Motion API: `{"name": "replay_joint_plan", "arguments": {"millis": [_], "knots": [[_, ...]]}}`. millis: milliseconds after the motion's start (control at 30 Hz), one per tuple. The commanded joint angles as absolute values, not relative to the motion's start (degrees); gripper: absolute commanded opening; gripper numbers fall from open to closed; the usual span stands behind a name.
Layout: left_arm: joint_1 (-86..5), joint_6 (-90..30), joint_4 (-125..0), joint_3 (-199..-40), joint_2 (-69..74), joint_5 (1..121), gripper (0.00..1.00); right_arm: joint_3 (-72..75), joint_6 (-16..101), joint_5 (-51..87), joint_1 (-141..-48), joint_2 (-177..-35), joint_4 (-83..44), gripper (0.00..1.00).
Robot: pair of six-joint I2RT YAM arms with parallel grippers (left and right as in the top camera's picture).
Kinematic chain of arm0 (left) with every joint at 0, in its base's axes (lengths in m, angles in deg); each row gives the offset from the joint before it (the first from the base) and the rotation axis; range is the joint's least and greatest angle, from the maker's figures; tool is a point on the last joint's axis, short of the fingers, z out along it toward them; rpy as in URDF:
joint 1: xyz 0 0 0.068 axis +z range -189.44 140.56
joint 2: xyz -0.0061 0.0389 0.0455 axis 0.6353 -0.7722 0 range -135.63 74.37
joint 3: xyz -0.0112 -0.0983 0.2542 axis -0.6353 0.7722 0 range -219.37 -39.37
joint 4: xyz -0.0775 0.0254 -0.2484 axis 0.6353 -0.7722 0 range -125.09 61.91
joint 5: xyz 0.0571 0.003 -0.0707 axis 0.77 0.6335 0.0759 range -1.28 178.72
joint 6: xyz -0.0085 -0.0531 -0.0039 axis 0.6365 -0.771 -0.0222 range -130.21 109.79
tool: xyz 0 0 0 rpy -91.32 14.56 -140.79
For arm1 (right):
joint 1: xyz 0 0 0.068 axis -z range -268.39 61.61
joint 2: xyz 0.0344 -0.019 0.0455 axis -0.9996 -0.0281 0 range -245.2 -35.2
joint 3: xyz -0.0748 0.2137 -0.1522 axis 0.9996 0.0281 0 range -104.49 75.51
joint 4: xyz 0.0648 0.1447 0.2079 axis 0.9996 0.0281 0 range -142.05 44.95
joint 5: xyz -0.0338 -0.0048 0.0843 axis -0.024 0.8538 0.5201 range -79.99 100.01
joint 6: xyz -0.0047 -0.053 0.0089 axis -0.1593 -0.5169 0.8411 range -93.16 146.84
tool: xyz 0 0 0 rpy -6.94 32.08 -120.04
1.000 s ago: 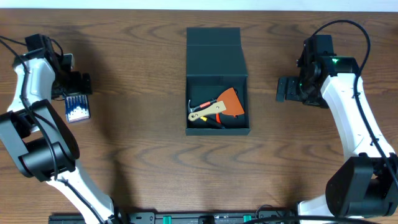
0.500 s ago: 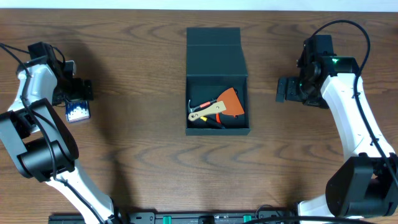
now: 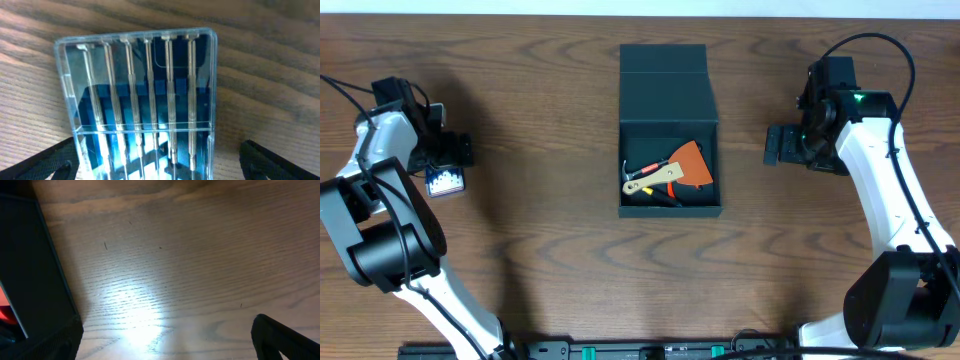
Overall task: Pack container
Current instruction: 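Lower the left gripper and grasp the screwdriver case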
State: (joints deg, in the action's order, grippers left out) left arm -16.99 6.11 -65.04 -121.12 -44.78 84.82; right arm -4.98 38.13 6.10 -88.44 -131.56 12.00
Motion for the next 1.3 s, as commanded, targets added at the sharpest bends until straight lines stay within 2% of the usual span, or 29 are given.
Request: {"name": "replay_joint_plan", "arguments": {"millis": [0,800,933,1267], "knots": [[-16.8,5.6,-64.8,-120.0,-45.6,84.9,0.99,-4.7,37.5,5.9,-87.9,-131.9,12.2,0.99],[-16.9,4.9,-65.8,-119.4,-49.7,84.9,1.00,-4.7,37.5,5.9,-87.9,-131.9,13.1,0.99],[-16.9,4.9,-66.6,-119.4,-49.7,84.9,0.79,-4.6,37.5,5.9,-87.9,-131.9,13.1,0.99],[-16.9,4.9,-68.0,-119.4,-49.7,84.9,0.52,-4.6,37.5,5.9,-87.9,-131.9,13.1,0.99]]}}
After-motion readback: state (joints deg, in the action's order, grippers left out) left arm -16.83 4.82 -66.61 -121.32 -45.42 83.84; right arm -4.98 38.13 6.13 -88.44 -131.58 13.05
